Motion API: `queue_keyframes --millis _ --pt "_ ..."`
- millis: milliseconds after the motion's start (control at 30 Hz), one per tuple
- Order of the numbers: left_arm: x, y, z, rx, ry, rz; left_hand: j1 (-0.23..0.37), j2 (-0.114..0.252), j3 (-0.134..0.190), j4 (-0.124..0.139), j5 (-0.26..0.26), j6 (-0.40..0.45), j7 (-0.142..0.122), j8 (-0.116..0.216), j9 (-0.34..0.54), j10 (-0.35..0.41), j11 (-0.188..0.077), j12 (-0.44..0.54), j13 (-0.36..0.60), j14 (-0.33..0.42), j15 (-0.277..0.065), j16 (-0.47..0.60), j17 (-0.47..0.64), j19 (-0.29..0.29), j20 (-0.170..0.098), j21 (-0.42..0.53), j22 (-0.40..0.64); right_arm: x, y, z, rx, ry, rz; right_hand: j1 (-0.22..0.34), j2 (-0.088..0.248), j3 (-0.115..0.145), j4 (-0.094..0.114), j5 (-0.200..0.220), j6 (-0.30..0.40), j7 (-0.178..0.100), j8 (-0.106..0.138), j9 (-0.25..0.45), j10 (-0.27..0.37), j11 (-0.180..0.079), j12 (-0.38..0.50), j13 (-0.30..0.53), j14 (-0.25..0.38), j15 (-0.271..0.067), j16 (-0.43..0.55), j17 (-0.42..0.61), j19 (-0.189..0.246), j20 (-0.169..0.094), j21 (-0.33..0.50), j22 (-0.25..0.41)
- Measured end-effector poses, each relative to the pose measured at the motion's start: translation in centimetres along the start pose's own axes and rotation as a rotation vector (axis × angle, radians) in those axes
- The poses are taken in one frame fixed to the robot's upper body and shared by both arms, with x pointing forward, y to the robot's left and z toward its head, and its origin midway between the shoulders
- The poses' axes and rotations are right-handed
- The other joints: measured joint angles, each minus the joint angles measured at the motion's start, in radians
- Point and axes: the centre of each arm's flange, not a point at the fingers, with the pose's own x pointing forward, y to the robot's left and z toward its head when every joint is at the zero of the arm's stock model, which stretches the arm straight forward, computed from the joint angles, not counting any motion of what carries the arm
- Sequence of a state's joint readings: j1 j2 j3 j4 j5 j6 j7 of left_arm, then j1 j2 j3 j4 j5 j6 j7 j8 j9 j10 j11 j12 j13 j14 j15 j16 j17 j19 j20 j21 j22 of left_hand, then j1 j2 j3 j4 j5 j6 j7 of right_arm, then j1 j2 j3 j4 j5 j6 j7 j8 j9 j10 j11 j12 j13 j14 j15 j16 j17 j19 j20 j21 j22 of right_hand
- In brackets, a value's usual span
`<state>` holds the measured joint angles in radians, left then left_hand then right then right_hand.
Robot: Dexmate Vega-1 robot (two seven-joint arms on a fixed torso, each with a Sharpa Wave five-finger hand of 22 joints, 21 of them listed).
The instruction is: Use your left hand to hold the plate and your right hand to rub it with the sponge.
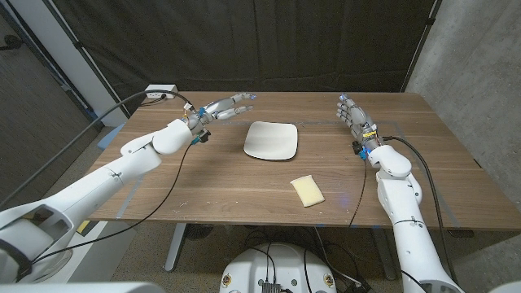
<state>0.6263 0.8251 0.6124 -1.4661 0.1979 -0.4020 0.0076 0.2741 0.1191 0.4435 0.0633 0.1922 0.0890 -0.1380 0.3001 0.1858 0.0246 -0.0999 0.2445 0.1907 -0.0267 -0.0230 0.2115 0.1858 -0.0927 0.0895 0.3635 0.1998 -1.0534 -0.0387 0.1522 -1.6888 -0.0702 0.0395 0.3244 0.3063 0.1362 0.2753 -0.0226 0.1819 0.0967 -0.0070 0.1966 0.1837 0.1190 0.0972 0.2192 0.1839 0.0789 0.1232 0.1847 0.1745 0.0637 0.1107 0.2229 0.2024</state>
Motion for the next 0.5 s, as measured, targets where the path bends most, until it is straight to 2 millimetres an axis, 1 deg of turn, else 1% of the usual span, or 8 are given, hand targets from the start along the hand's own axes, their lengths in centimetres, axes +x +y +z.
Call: queue_keyframes --millis 100,133,267,333,367,400,433,500 --pt "0.1 -0.1 0.1 0.031 -0.001 -0.022 0.0 0.0 0.0 0.0 0.0 0.006 -0.002 0.0 0.0 0.004 -0.004 0.0 0.0 0.004 -0.004 0.0 0.0 0.0 0.0 0.0 0.0 -0.5 0.3 0.7 -0.037 0.001 0.004 0.002 -0.002 0.004 -0.004 0.0 0.005 0.004 0.002 0.0 0.005 -0.005 0.008 0.0 0.004 -0.004 0.0 0.0 0.0 0.0 0.0 0.0" --pt "0.1 -0.2 0.1 0.038 0.0 -0.026 0.0 0.0 0.0 0.0 0.0 0.008 -0.003 0.0 0.0 0.005 -0.005 0.0 0.0 0.006 -0.005 0.0 0.0 0.0 0.0 0.0 0.0 -0.6 0.4 1.0 -0.042 -0.006 0.007 0.003 -0.003 0.004 -0.004 0.0 0.011 0.003 0.007 0.0 0.013 -0.005 0.008 0.0 0.004 -0.004 0.0 0.0 0.0 0.0 0.002 0.0" --pt "0.5 -0.4 0.2 0.078 -0.003 -0.056 0.0 0.0 0.004 -0.004 0.0 0.031 0.003 0.007 0.0 0.009 -0.002 0.0 0.0 0.015 -0.004 0.0 0.0 0.009 -0.001 0.001 0.0 -1.3 0.9 2.1 -0.104 0.002 0.007 0.011 0.003 0.008 -0.008 0.0 0.016 -0.002 0.007 0.0 0.026 -0.005 0.008 0.0 0.009 -0.009 0.0 0.0 0.008 0.0 0.008 0.0" --pt "0.6 -0.6 0.2 0.095 -0.004 -0.071 0.0 0.0 0.004 -0.004 0.0 0.042 -0.002 0.011 0.0 0.015 -0.004 0.0 0.0 0.015 -0.004 0.0 0.0 0.011 0.0 0.008 0.0 -1.7 1.2 2.6 -0.132 0.004 0.009 0.014 0.002 0.011 -0.011 0.0 0.023 -0.001 0.007 0.0 0.028 -0.007 0.015 0.0 0.009 -0.009 0.0 0.0 0.009 0.002 0.008 0.0" --pt "0.6 -0.7 0.2 0.101 -0.004 -0.078 0.001 0.001 0.004 -0.004 0.0 0.046 -0.001 0.011 0.0 0.017 -0.006 0.0 0.0 0.015 -0.004 0.0 0.0 0.011 0.0 0.008 0.0 -1.9 1.2 2.3 -0.145 0.017 0.007 0.016 0.0 0.011 -0.011 0.0 0.027 -0.002 0.011 0.0 0.032 -0.011 0.016 0.0 0.014 -0.011 0.0 -0.001 0.009 0.002 0.008 0.0" --pt "0.6 -0.8 0.2 0.108 -0.004 -0.085 0.001 0.001 0.004 -0.004 0.0 0.051 0.0 0.012 0.0 0.026 -0.005 0.0 0.0 0.017 -0.006 0.0 0.0 0.014 -0.004 0.008 0.0 -2.0 1.6 3.1 -0.159 0.006 0.012 0.016 0.0 0.011 -0.011 0.0 0.029 -0.004 0.011 0.0 0.033 -0.012 0.016 0.0 0.02 -0.013 0.001 -0.002 0.01 0.002 0.008 0.0" --pt "0.7 -0.8 0.2 0.115 -0.004 -0.091 0.002 0.001 0.007 -0.007 0.0 0.056 -0.001 0.012 0.0 0.03 -0.009 0.0 0.0 0.018 -0.007 0.0 0.0 0.014 -0.004 0.008 0.0 -2.1 1.6 3.1 -0.16 0.005 0.013 0.016 0.0 0.015 -0.015 0.0 0.03 -0.005 0.011 0.0 0.037 -0.008 0.016 0.0 0.021 -0.014 0.004 -0.003 0.013 -0.002 0.008 0.0" --pt "0.7 -1.1 0.2 0.133 -0.004 -0.108 0.015 -0.004 0.008 -0.008 0.0 0.062 0.001 0.012 0.0 0.04 -0.011 0.0 0.0 0.018 -0.007 0.0 0.0 0.014 -0.004 0.008 0.0 -2.4 2.2 3.7 -0.196 0.012 0.015 0.016 0.0 0.015 -0.015 0.0 0.034 -0.002 0.011 0.0 0.045 -0.012 0.016 0.0 0.021 -0.014 0.004 -0.003 0.018 0.0 0.008 0.0"
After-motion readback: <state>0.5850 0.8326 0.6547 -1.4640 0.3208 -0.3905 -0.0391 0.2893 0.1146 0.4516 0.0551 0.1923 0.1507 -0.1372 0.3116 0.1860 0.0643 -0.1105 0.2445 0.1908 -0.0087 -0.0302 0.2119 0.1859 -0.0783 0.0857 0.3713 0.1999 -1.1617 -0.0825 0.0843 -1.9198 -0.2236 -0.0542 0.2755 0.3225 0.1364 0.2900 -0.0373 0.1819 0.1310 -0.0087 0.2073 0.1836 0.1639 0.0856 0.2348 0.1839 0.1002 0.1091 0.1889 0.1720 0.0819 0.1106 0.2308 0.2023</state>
